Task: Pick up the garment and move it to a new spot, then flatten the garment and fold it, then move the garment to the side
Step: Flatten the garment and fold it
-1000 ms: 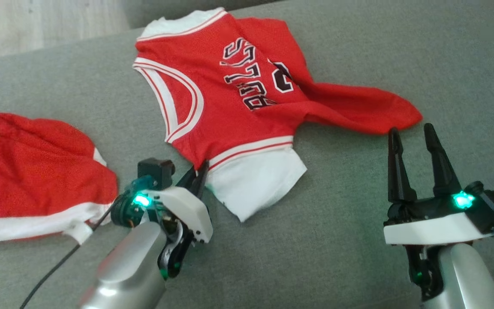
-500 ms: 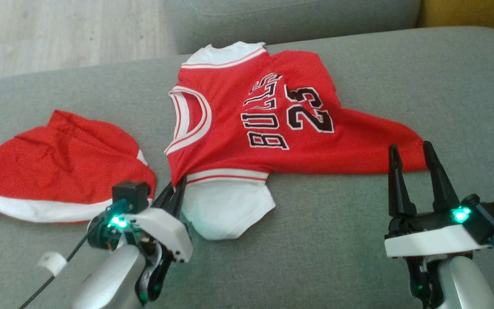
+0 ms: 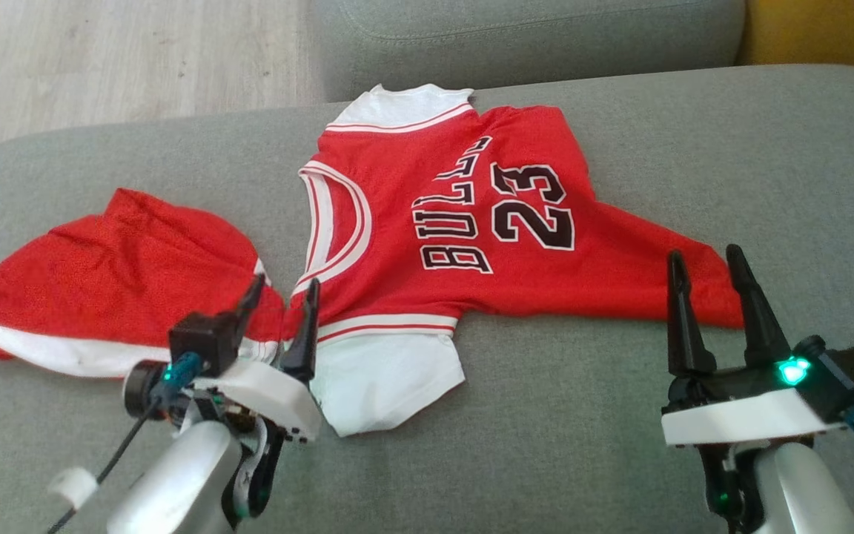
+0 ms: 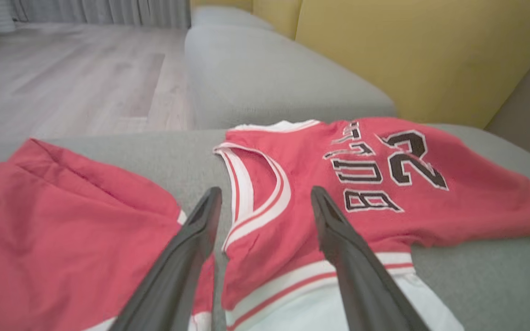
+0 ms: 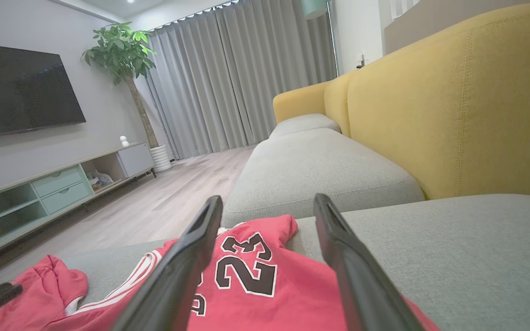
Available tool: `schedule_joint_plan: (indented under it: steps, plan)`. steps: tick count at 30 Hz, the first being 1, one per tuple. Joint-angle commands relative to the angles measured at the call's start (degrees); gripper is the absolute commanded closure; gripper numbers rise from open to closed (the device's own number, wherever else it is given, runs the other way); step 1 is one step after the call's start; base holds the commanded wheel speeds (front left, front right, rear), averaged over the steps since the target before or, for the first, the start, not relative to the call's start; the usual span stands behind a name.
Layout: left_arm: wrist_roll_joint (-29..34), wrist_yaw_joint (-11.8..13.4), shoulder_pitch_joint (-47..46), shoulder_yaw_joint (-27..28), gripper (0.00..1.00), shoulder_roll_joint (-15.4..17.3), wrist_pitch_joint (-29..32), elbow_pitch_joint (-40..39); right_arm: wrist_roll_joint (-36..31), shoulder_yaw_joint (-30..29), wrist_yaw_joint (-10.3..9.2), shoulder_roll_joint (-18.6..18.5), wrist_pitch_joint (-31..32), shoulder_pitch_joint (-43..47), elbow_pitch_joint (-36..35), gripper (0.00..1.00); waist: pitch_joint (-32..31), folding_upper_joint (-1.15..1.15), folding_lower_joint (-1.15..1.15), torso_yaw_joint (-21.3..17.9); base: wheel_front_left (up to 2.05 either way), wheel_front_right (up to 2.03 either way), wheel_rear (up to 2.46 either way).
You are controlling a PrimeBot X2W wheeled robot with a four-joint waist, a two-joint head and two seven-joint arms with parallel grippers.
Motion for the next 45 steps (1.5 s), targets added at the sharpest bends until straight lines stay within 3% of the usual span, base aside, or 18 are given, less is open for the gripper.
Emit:
schedule_joint_plan:
  steps: [1,6,11,19,23,35,45]
  plan:
    - [1.15,0.71,-2.8,3.09,0.0,1.01,-2.59,-2.08,-0.37,1.2,-0.04,-0.31,-0.61,-1.03,-2.25,0.0,-0.19,0.0,0.0,0.27,0.0,0.0,0.0]
    - [3.87,2.28,-2.05,3.63,0.0,0.64,-8.37,-3.85,-0.63,0.46,-0.04,-0.31,-0.61,-0.28,-2.67,0.0,-0.75,0.0,0.0,1.19,0.0,0.0,0.0]
    - [5.86,4.37,2.11,4.77,0.0,-0.77,-10.38,-7.35,-1.07,-0.48,-0.04,-0.31,-0.61,0.7,-3.07,0.0,-1.18,0.0,0.0,2.22,0.0,0.0,0.0]
    - [7.34,2.86,5.17,3.01,0.0,-2.47,-10.5,-7.5,-1.86,-1.01,-0.04,-0.31,-0.61,1.05,-2.78,0.0,-0.64,0.0,0.0,3.75,0.0,0.0,0.0]
    - [6.22,1.45,5.75,0.51,0.0,-3.14,-5.99,-5.16,-1.87,-0.84,-0.04,-0.31,-0.61,0.63,-2.63,0.0,-0.36,0.0,0.0,3.62,0.0,0.0,0.0]
    - [2.74,3.6,8.38,-2.93,0.0,-3.52,9.29,0.28,-0.89,-0.12,-0.04,-0.31,-0.61,0.02,-2.21,0.0,0.86,0.0,0.0,2.06,0.0,0.0,0.0]
    - [1.41,2.66,7.8,-3.48,0.0,-2.83,12.45,0.52,-0.58,0.14,-0.04,-0.31,-0.61,-0.55,-2.32,0.0,1.93,0.0,0.0,0.28,0.0,0.0,0.0]
